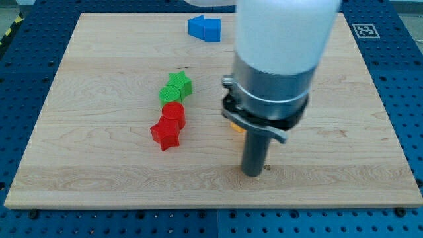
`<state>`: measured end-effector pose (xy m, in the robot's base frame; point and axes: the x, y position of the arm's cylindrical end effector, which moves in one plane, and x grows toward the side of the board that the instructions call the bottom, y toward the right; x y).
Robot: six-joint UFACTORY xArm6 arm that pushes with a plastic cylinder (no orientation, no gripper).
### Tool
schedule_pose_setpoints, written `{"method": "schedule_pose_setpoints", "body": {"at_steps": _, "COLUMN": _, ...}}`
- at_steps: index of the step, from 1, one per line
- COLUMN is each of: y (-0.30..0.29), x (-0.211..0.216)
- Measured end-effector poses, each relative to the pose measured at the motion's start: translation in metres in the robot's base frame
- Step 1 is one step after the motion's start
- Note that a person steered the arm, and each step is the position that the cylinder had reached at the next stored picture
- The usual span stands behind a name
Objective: Push the yellow heart into the blue blocks
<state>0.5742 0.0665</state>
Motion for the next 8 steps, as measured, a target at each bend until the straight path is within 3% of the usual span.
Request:
{"method": "schedule_pose_setpoints", "body": {"at_steps": 1, "y": 0.009, "x": -0.048}}
{"method": "schedule_pose_setpoints", "body": {"at_steps": 3, "y": 0.009, "x": -0.061}}
{"method": "schedule_pose_setpoints", "body": {"at_steps": 5, "y": 0.022, "x": -0.103}}
{"method": "schedule_pose_setpoints", "body": {"at_steps": 8, "y": 0.034, "x": -0.101}}
